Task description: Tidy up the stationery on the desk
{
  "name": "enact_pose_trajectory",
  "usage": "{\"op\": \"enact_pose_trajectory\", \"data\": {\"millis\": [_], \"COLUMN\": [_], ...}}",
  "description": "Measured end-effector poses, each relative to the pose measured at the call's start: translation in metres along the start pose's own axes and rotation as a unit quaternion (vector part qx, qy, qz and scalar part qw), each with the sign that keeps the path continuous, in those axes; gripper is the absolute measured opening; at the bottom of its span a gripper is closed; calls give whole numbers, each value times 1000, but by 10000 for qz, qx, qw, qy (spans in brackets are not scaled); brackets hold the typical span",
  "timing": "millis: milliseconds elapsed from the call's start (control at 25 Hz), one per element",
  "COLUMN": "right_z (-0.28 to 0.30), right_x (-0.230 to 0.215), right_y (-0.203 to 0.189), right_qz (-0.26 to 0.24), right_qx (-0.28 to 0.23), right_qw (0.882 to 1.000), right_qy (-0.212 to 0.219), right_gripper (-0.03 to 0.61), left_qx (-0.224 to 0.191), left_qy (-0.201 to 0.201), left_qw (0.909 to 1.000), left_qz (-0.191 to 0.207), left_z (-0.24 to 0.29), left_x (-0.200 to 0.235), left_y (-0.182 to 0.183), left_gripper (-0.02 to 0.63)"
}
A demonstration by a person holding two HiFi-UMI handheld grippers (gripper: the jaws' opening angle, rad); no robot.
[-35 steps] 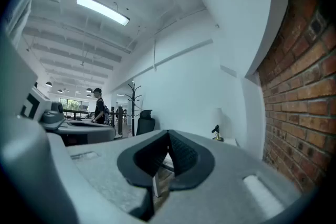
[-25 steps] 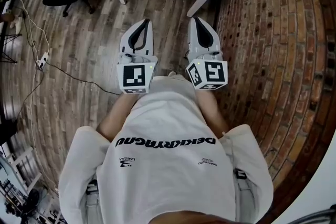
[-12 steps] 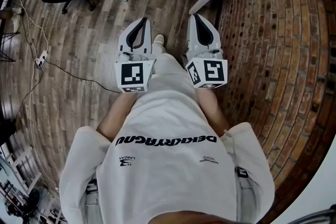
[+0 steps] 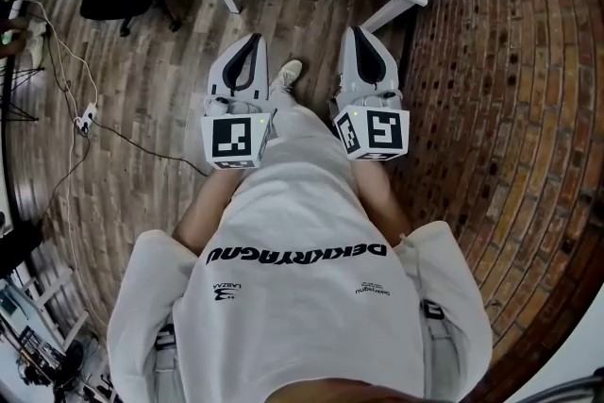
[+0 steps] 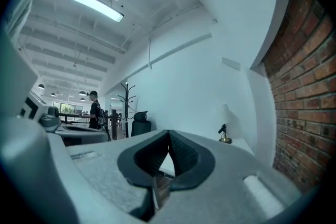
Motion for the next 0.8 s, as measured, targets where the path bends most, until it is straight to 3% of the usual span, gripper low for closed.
{"op": "enact_pose_trajectory", "data": {"millis": [280, 520, 800], "right_z": [133, 241, 328], "right_x": [-19, -49, -80], "right_y": [2, 9, 2], "right_qz": [100, 213, 328], "right_qx": [20, 136, 299], "right_qw": [9998, 9987, 9967], "right_qy": [-174, -450, -680], "right_gripper": [-5, -3, -2], "left_qx": [136, 228, 419], "left_qy": [-130, -310, -485], "left_qw": [9998, 9992, 9979], "left_qz": [118, -77, -139], "left_z": [113, 214, 304], "left_x": [76, 133, 175], "left_y": [8, 28, 30], "left_gripper": [-2, -2, -2]}}
Point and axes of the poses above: the fingertips, and each gripper's own axes: z forward along the fingers, x to its left, y out of its top, the point moved 4 cm from there along -z, backward along the fingers, and after that the axes turned 8 degrees about -y, right-handed, at the moved point
